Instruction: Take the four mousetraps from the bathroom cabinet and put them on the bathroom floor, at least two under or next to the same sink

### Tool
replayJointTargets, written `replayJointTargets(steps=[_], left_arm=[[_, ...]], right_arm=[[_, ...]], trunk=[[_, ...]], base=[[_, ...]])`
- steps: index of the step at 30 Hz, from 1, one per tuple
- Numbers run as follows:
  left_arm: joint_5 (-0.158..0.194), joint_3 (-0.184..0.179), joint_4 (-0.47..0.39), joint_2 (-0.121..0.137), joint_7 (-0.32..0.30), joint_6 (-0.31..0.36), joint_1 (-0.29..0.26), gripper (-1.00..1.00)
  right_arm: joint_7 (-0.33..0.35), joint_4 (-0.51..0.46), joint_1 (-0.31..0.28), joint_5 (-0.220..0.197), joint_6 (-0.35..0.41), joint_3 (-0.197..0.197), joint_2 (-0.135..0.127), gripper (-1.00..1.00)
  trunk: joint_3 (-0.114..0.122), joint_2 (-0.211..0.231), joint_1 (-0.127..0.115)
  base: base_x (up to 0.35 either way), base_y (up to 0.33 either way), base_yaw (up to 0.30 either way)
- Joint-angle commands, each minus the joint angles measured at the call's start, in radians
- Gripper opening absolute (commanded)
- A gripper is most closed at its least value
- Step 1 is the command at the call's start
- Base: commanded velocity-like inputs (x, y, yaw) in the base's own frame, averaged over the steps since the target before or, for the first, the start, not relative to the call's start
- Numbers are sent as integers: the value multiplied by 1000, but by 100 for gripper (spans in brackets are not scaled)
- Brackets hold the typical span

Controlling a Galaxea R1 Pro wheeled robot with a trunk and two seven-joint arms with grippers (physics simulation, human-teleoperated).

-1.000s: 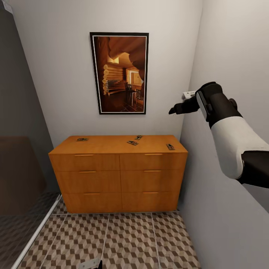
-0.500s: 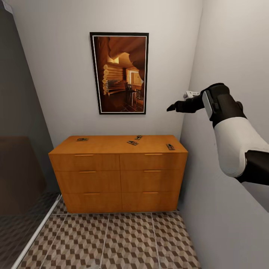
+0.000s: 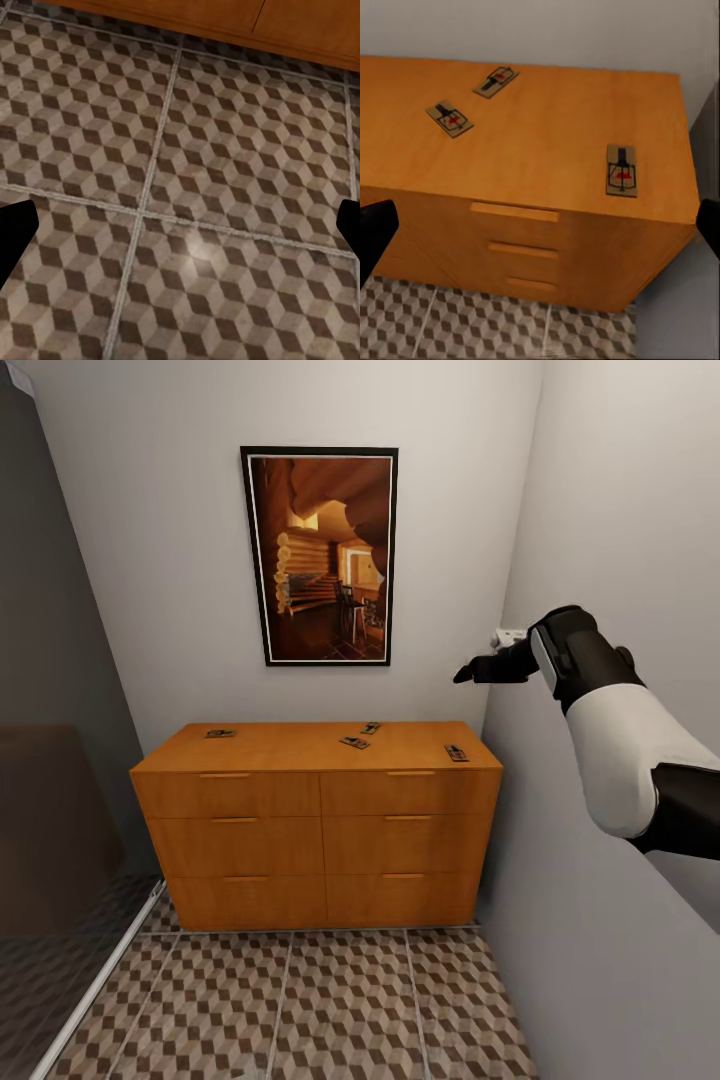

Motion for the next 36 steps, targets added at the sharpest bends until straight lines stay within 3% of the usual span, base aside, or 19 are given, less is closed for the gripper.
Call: replayJointTargets(steps=[1, 5, 14, 21, 36], left_arm=[[4, -4, 1, 0, 4, -3, -1, 100], [4, -4, 1, -1, 4, -3, -1, 100], [4, -4, 1, -1, 4, -3, -1, 100], [4, -4, 1, -1, 4, -3, -1, 100], [4, -4, 1, -1, 4, -3, -1, 100]], right_arm=[[-4, 6, 0, 20, -3, -5, 1, 100], [-63, 42, 1, 50, -33, -5, 2, 100], [-128, 72, 3, 64, -57, -5, 5, 100], [-135, 111, 5, 64, -63, -6, 7, 100], [-131, 208, 9, 49, -199, -14, 3, 100]], trunk=[[-1, -1, 0], [-1, -1, 0], [-1, -1, 0], [-1, -1, 0], [-1, -1, 0]], base=[[0, 0, 0], [0, 0, 0], [0, 0, 0], [0, 0, 0], [0, 0, 0]])
